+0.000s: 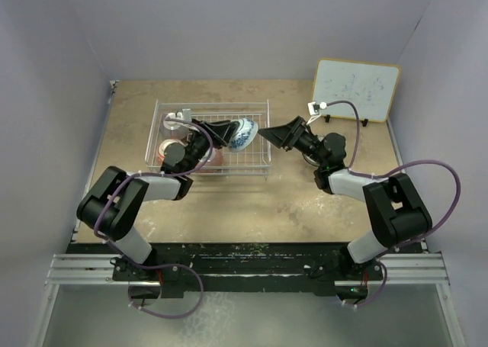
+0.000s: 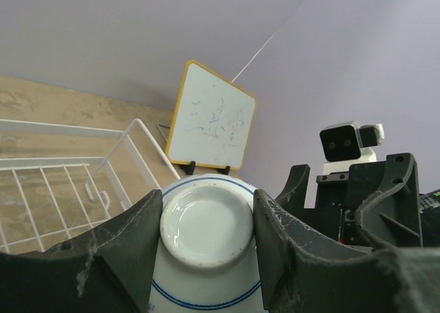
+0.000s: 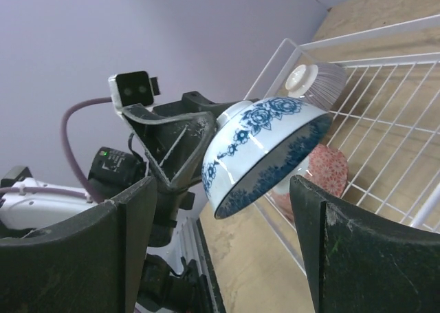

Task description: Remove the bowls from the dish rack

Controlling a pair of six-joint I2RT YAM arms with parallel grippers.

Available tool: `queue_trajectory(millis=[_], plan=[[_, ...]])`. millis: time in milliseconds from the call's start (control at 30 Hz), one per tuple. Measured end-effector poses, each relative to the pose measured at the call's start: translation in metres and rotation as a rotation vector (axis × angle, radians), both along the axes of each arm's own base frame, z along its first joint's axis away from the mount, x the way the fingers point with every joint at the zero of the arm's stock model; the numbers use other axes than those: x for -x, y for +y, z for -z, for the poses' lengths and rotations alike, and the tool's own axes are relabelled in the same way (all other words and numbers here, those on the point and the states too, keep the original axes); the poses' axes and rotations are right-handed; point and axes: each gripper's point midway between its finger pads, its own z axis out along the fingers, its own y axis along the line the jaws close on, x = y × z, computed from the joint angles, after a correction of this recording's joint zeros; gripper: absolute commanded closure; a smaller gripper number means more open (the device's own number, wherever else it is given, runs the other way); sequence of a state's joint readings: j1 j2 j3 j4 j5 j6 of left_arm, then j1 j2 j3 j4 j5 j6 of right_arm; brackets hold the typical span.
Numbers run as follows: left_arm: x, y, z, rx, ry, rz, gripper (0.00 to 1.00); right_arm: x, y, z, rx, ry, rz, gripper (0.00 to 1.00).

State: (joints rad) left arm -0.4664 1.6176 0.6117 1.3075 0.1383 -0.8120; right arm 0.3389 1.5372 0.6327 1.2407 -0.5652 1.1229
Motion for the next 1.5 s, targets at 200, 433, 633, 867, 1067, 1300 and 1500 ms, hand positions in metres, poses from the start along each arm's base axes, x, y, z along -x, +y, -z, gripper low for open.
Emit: queue_trajectory(millis=[200, 433, 633, 867, 1067, 1300, 1500], plan=[[0.002, -0.004, 0.008, 0.091, 0.021, 0.040, 1.00, 0.001, 0.006, 0.000, -0.035, -0.007, -0.049, 0.23], [0.005, -0.012, 0.016, 0.104, 0.043, 0.060, 1.00, 0.002, 0.010, 0.005, -0.064, 0.011, -0.083, 0.25], [0.009, -0.016, 0.012, 0.111, 0.030, 0.072, 1.00, 0.003, 0.014, 0.002, -0.103, 0.004, -0.117, 0.25], [0.009, -0.017, 0.012, 0.109, 0.029, 0.075, 1.00, 0.001, 0.019, 0.015, -0.139, 0.063, -0.147, 0.30], [0.010, -0.020, 0.017, 0.095, 0.032, 0.089, 1.00, 0.001, 0.023, 0.026, -0.160, 0.133, -0.176, 0.49], [0.009, -0.025, 0.028, 0.052, 0.030, 0.087, 1.00, 0.000, 0.025, 0.031, -0.208, 0.216, -0.207, 0.96], [0.008, -0.025, 0.030, 0.045, 0.028, 0.085, 0.71, 0.002, 0.026, 0.026, -0.229, 0.226, -0.230, 1.00]])
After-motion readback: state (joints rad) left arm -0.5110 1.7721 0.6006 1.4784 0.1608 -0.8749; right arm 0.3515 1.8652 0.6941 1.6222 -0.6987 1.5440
